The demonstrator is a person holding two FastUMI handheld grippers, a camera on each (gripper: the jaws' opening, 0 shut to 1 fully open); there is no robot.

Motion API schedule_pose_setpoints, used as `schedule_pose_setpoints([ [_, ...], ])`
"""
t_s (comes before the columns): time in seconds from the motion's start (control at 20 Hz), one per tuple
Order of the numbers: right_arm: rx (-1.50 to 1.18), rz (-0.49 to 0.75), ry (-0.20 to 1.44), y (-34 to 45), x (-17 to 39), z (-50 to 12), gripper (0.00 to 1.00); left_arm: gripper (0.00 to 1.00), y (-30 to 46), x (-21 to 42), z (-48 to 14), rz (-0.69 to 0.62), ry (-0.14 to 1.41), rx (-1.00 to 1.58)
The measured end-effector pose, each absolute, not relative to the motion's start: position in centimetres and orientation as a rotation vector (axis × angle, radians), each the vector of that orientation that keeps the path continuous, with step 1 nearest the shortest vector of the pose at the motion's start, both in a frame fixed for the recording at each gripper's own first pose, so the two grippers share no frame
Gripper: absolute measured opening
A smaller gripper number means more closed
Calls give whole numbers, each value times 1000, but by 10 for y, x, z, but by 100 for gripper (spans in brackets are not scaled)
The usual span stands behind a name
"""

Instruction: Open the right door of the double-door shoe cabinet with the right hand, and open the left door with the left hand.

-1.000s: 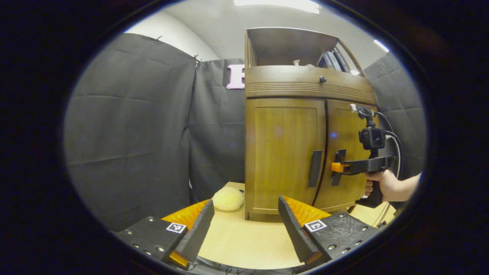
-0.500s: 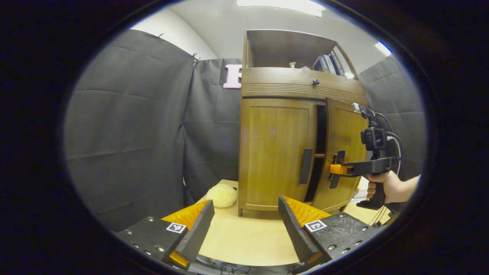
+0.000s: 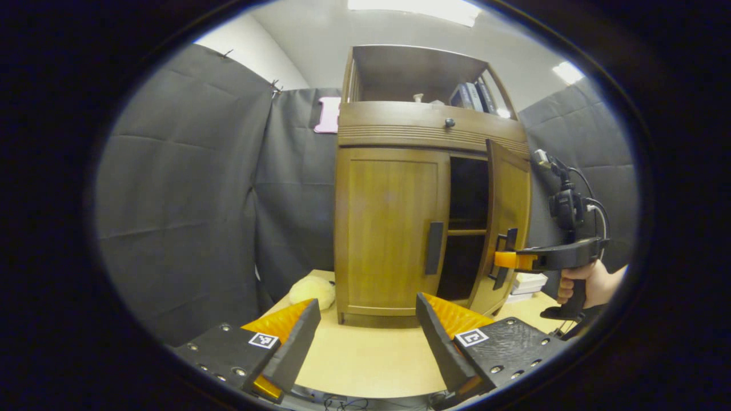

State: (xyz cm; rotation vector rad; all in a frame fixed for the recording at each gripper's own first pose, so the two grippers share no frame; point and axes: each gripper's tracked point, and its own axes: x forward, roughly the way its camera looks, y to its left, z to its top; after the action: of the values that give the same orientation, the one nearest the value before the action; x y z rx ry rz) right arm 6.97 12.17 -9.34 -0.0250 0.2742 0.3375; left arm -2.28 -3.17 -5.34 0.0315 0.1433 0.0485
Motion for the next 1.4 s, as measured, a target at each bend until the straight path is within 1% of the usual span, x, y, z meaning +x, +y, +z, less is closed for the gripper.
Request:
schedule_pose_setpoints([
  [0.05,-24,335,274,117,65,-93,7,98,-35,-22,-52,39,143,32],
  [0.1,-22,333,271,113,60,-94,7,98,-37,-23,-53,30,141,32],
  [0.15,-23,329,265,108,56,-94,3,98,-40,-23,-53,21,139,32],
  [0.7,-14,248,259,42,13,-92,3,98,-63,-15,-72,-101,152,21],
  [0.75,-9,240,257,36,11,-92,3,96,-67,-14,-75,-117,154,19],
  [0.8,-3,232,254,29,8,-91,7,94,-69,-13,-76,-131,155,19],
  [0.85,-1,226,251,22,6,-92,7,94,-72,-12,-79,-144,154,20],
  [1.0,-54,226,228,3,0,-90,6,94,-86,2,-78,-188,157,28],
  [1.05,-54,228,227,-3,-1,-89,2,94,-92,4,-75,-203,157,33],
  [1.1,-40,230,228,-10,-2,-89,2,94,-96,6,-72,-214,156,40],
  [1.2,-20,230,224,-22,-3,-88,10,94,-100,5,-73,-229,156,50],
  [1.25,-26,233,219,-27,-4,-88,6,94,-104,4,-75,-236,157,50],
  [1.4,-52,251,215,-39,-5,-89,6,95,-112,5,-77,-251,164,54],
])
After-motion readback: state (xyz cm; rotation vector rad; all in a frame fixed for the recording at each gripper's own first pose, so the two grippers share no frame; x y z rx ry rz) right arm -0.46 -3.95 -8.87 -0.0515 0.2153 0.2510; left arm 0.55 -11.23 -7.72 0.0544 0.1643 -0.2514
